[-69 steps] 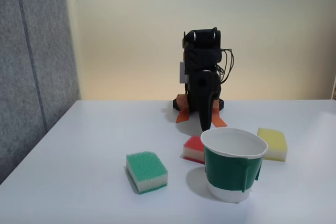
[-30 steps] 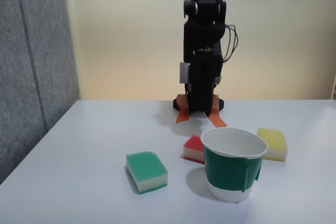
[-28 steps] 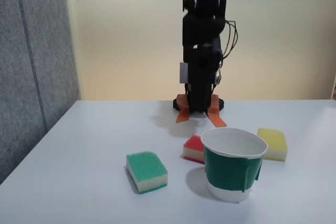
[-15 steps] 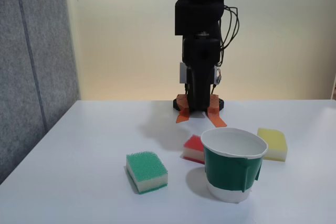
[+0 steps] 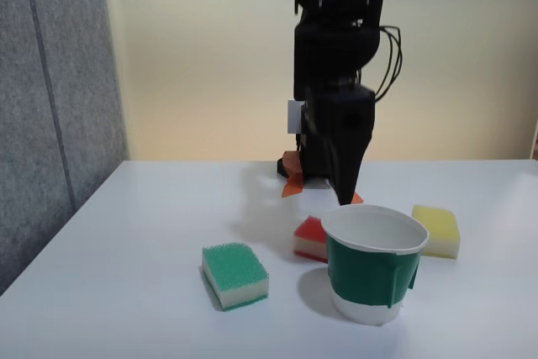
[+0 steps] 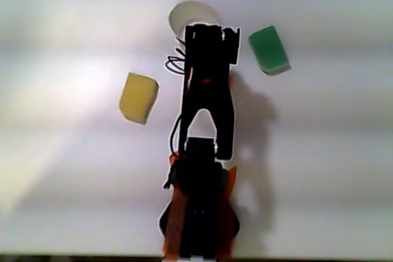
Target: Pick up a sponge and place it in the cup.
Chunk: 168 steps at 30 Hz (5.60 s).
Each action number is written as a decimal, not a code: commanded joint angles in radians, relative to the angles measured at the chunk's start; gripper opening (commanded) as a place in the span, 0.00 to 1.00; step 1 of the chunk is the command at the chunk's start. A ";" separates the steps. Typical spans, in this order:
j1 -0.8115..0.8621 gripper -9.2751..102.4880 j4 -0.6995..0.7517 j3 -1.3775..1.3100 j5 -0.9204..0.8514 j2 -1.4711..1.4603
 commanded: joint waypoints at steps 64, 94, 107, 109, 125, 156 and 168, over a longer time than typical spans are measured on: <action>0.034 0.15 -0.545 0.474 0.528 0.081; 0.040 0.08 -0.037 -0.038 0.410 0.387; -0.029 0.08 0.005 -0.517 0.436 0.017; -0.040 0.08 0.005 -0.572 0.439 -0.037; -0.132 0.08 -0.117 -0.423 0.511 -0.089; -0.137 0.35 0.041 -0.940 0.581 -0.341; -0.100 0.08 0.089 -0.400 0.597 0.163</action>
